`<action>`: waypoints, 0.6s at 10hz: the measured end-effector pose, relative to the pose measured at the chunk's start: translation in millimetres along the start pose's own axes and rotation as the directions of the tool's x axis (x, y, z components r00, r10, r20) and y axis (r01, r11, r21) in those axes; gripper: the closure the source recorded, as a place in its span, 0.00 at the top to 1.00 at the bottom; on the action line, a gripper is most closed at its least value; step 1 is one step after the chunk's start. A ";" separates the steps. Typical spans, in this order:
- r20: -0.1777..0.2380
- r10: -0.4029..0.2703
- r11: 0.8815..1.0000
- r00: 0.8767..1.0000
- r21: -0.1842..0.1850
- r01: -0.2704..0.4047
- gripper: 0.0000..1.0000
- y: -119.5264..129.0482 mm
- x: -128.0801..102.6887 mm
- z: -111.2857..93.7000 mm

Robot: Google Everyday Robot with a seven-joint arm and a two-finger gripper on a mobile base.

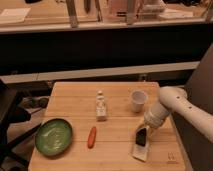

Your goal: Place the eraser on the white sponge

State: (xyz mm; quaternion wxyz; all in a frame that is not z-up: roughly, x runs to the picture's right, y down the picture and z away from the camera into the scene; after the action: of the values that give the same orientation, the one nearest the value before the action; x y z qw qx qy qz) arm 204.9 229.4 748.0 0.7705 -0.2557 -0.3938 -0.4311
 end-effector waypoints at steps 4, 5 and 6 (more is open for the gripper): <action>-0.026 0.004 1.000 1.000 -0.005 -0.004 0.52 12.1 0.5 7.1; -0.033 0.003 1.000 0.999 -0.005 -0.003 0.60 13.2 0.3 8.2; -0.039 -0.003 1.000 0.999 -0.006 0.003 0.70 13.9 0.2 9.2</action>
State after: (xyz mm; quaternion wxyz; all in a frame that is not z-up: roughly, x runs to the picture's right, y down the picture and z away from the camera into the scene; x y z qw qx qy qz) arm 213.5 243.0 752.5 0.7766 -0.2489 -0.3780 -0.4382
